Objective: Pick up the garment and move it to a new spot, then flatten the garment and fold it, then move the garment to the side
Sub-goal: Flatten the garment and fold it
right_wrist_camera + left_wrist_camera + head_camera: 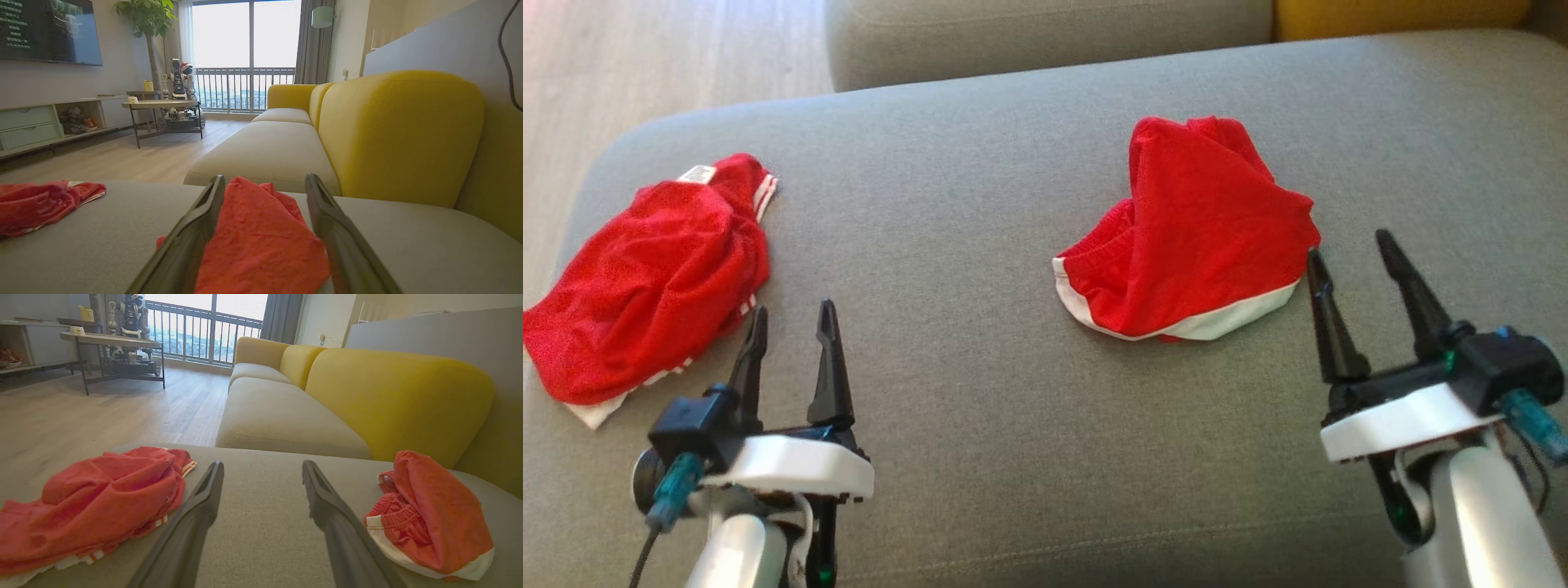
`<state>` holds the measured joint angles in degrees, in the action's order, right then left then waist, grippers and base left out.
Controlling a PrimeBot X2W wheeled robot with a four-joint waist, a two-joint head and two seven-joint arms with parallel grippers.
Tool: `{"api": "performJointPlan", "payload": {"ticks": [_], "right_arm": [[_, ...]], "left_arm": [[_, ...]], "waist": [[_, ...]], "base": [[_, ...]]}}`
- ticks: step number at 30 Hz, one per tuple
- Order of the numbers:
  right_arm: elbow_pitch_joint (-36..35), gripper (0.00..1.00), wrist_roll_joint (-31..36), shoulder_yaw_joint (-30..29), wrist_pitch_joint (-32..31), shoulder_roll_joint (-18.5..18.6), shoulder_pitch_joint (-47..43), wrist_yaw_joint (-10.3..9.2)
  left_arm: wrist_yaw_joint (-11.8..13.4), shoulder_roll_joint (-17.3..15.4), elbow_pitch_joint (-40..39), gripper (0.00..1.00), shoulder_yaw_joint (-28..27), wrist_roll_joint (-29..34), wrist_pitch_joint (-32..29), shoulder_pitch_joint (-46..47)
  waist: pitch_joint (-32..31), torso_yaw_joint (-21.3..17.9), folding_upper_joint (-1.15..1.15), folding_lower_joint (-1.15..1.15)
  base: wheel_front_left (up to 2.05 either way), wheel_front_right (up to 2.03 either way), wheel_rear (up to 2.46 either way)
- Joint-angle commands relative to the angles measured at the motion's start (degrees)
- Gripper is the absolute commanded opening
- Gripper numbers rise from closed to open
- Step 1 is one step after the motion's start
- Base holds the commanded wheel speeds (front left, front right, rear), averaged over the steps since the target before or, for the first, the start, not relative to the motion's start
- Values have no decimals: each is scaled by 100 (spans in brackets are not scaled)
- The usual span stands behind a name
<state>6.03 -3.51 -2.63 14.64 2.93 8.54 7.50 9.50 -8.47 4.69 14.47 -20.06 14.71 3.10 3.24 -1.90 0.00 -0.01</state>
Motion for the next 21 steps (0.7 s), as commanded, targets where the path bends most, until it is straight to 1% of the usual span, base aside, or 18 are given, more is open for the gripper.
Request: {"api": "performJointPlan", "payload": {"ticks": [1, 6, 9, 11, 12, 15, 21], "right_arm": [[-137, 100, 45, 227, 36, -5, 95, -1], [81, 100, 159, 711, 36, -5, 257, -1], [416, 100, 317, 1096, -53, -5, 490, -1], [728, 100, 534, 1320, -195, -5, 692, -1], [728, 100, 534, 1320, -195, -5, 692, -1], [1270, 100, 773, 1408, -388, -5, 1043, -1], [2322, 100, 1451, 1182, -613, -5, 1705, -1]], "left_arm": [[-70, 37, -244, 100, -325, 168, 29, 180], [-335, 205, -123, 100, -396, 431, 29, 167], [-456, 290, -38, 100, -398, 567, 29, 211], [-526, 350, 9, 100, -371, 639, 29, 232], [-526, 350, 9, 100, -371, 639, 29, 232], [-600, 427, 78, 100, -341, 699, 29, 251], [-701, 516, 199, 100, -284, 735, 29, 288]], "waist": [[-18, 99, 0, 1], [70, 385, 0, 1], [156, 629, 0, 1], [229, 817, 0, 1], [229, 817, 0, 1], [331, 1094, 0, 1], [533, 1592, 0, 1]], "base": [[0, 0, 0], [0, 0, 0], [0, 0, 0], [0, 0, 0], [0, 0, 0], [0, 0, 0], [0, 0, 0]]}}
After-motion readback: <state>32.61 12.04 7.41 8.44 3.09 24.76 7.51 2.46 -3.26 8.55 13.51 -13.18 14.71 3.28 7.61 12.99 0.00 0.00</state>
